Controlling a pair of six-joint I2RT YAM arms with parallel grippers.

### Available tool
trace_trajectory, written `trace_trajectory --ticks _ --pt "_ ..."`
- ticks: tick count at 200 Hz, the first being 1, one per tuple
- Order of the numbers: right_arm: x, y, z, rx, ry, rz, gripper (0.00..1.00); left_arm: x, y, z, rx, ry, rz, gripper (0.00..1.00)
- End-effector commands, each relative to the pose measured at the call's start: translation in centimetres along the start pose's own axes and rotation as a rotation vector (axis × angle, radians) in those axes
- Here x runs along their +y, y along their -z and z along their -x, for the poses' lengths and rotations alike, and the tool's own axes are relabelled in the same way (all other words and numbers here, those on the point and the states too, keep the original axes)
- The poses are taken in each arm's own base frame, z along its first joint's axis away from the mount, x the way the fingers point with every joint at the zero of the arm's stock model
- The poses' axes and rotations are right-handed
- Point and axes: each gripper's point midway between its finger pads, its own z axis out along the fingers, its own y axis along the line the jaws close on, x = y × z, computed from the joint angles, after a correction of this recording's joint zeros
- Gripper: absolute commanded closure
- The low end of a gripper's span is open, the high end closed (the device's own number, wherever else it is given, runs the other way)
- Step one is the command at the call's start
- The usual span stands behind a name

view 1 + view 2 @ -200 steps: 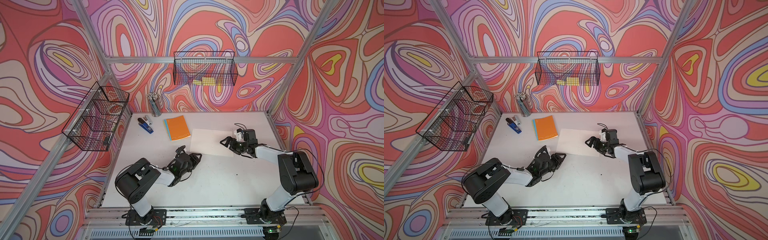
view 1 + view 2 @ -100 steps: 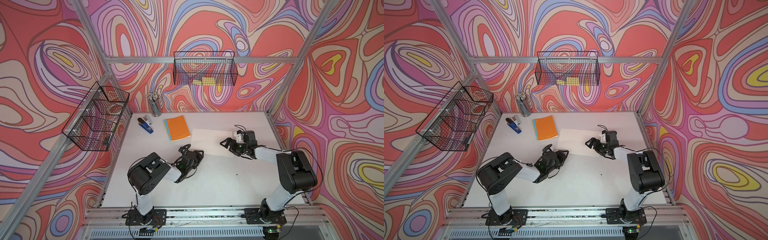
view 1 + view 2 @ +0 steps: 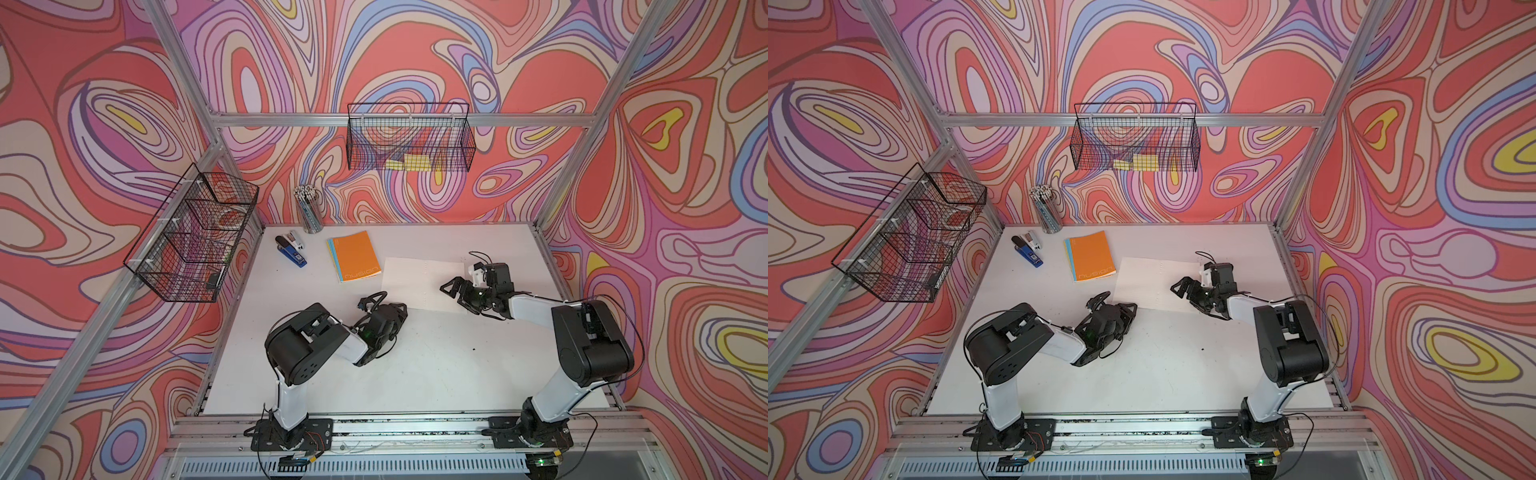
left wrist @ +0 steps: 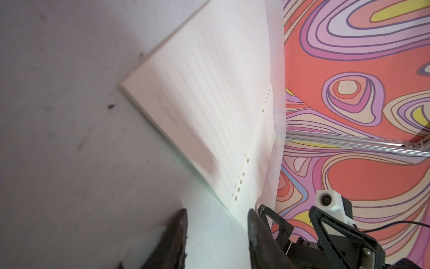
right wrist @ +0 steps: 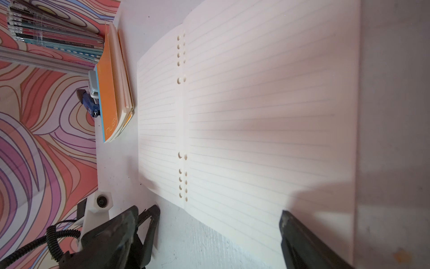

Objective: Close the notebook
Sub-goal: Close the notebook at the center of the board.

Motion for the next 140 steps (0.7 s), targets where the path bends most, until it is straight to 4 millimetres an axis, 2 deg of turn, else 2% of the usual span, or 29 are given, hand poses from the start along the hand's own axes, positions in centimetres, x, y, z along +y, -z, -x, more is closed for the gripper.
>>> trace_trajectory --ticks 1,44,140 --pt "-0.9 -0.1 -0.6 0.013 -0.019 -0.014 0.02 1.2 -0.7 0.4 -0.052 0.041 0.031 0.58" --pt "-0.8 0.1 -0.7 0.012 -0.02 -0.012 0.02 1.4 -2.1 0.2 -0.072 0.062 0.071 0.59" --pt "-0.6 0.4 -0.7 0.019 -0.014 -0.007 0.02 4.0 -2.9 0.7 -0.129 0.079 0.095 0.68"
